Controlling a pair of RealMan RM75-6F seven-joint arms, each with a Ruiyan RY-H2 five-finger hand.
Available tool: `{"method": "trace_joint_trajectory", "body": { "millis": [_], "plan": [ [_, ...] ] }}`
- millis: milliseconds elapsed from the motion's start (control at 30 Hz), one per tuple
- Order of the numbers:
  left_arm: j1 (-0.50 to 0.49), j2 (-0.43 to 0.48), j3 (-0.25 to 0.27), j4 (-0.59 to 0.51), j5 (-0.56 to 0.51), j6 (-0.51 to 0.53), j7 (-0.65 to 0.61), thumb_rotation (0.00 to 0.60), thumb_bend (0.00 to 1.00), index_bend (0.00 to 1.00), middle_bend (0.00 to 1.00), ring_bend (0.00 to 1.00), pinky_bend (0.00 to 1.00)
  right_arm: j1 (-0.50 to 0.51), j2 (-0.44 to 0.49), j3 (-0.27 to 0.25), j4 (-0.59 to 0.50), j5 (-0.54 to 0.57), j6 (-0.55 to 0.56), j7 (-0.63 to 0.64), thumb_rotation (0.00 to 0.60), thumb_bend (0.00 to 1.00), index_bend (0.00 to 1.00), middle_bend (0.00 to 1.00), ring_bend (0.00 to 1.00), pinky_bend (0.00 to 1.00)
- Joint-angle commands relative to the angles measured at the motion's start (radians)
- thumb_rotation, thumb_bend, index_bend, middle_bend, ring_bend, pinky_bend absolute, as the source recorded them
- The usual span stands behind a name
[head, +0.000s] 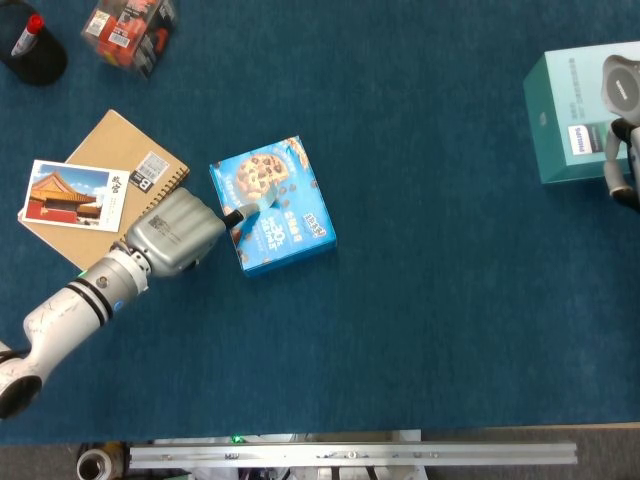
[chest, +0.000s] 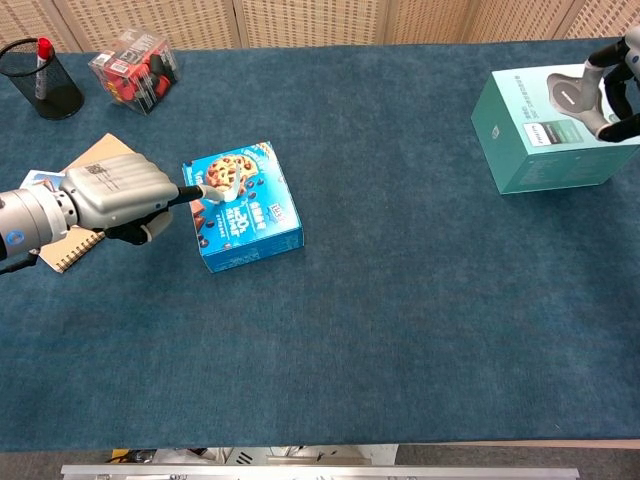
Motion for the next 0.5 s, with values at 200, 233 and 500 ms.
{"method": "trace_joint_trajectory", "body": {
  "millis": [200, 233, 500],
  "plan": [
    [-0.007, -0.009, 0.002, 0.003, -0.003, -0.008, 0.005, 0.6, 0.76, 0.09, 0.86, 0.98, 1.0, -0.004, 0.003, 0.001, 0.0, -0.001, -0.001, 0.003, 0.6, 0.42, 0.59, 0.81, 0.9, 1.0],
    [-0.007, -0.01, 0.002, 0.004, -0.006, -0.009, 0.005, 0.6, 0.76, 0.09, 0.86, 0.98, 1.0, -0.005, 0.004, 0.001, -0.001, -0.002, -0.001, 0.003, 0.6, 0.42, 0.59, 0.81, 0.9, 1.0],
    [-0.013, -0.014, -0.003, 0.007, -0.021, -0.013, 0.012, 0.6, 0.76, 0.09, 0.86, 0.98, 1.0, -0.011, 0.01, 0.003, -0.004, -0.004, 0.001, 0.007, 0.6, 0.42, 0.59, 0.81, 0.91, 1.0]
  ]
}}
